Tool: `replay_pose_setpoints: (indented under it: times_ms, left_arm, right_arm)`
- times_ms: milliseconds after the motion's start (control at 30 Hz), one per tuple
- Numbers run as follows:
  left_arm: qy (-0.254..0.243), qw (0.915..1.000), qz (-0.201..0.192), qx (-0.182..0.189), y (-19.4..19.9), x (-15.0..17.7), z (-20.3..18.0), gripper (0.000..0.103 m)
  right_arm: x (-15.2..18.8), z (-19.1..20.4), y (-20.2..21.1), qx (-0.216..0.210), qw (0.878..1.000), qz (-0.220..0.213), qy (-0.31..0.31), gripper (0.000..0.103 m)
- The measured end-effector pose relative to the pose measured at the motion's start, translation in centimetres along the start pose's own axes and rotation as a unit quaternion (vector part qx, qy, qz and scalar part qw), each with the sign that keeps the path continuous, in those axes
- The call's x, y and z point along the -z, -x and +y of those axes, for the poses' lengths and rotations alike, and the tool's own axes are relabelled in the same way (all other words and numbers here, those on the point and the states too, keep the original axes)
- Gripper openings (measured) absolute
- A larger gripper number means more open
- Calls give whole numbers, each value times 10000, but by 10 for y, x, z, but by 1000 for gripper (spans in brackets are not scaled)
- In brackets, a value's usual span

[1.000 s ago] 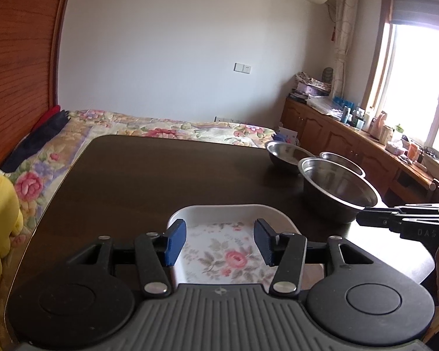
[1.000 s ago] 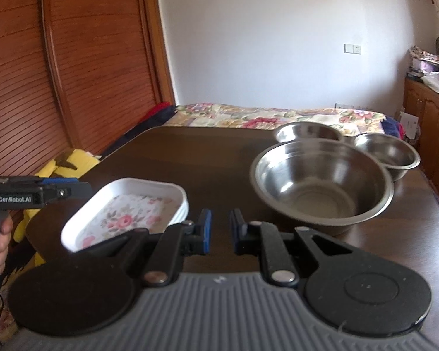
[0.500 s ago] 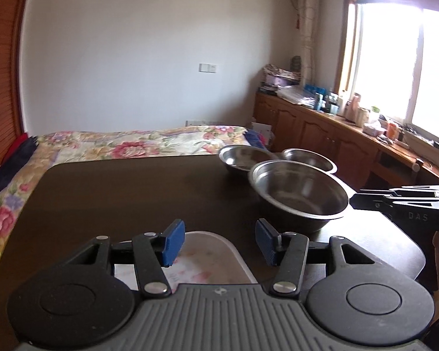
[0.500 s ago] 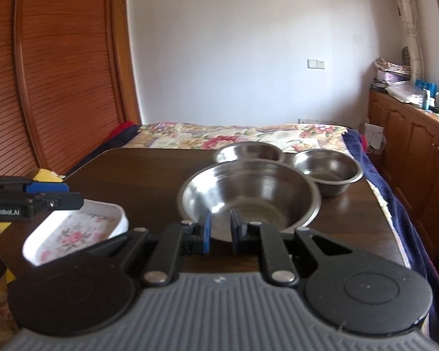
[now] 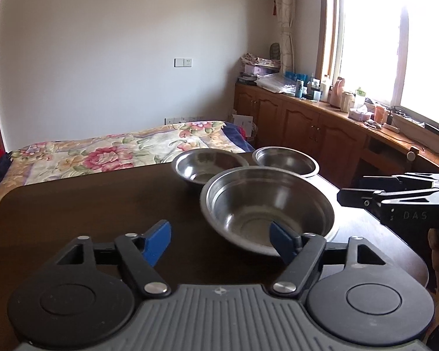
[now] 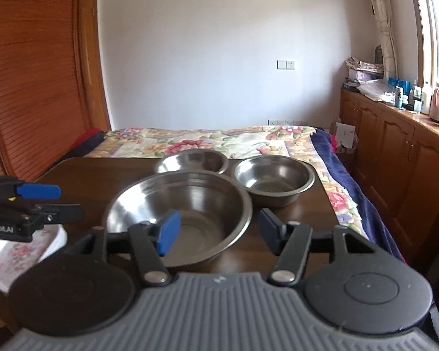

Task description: Organize plates and bowls

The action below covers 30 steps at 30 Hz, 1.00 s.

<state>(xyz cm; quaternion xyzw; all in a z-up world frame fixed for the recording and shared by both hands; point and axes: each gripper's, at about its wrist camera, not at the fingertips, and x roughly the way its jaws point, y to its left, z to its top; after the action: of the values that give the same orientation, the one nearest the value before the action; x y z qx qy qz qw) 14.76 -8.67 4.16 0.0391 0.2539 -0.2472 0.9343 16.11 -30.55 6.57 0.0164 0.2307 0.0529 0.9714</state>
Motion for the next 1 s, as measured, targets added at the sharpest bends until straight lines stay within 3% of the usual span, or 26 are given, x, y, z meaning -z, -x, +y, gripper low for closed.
replay_pose_setpoints:
  times_ms: [233, 300, 433, 567, 800, 833, 900, 1000]
  left_arm:
    - [26, 9998, 215, 7, -31, -9, -7, 96]
    - [69, 9995, 299, -6, -38, -9, -6, 87]
    - [128, 9988, 478, -50, -52, -10, -3, 80]
    - [173, 9978, 635, -69, -59, -9, -1, 74]
    - [293, 9965, 784, 14, -68, -6, 5, 73]
    - [313, 9962, 810, 42, -70, -6, 5, 71]
    - [364, 9953, 885, 139, -71, -7, 7, 55]
    - [388, 9949, 906, 218, -70, -7, 7, 55]
  right_arm:
    - [-2, -15, -35, -120, 9993, 355, -45, 64]
    - [-1, -17, -41, -201, 9988, 436, -92, 64]
    - [0, -19, -47, -312, 9977, 583, -152, 62]
    - [2, -22, -53, -429, 9961, 724, -254, 47]
    - [6, -25, -56, -508, 9948, 793, -400, 38]
    - [6, -25, -56, -507, 9947, 793, -415, 36]
    - [5, -24, -55, -537, 9943, 803, -455, 28]
    - [4, -24, -54, -535, 9941, 784, -520, 26]
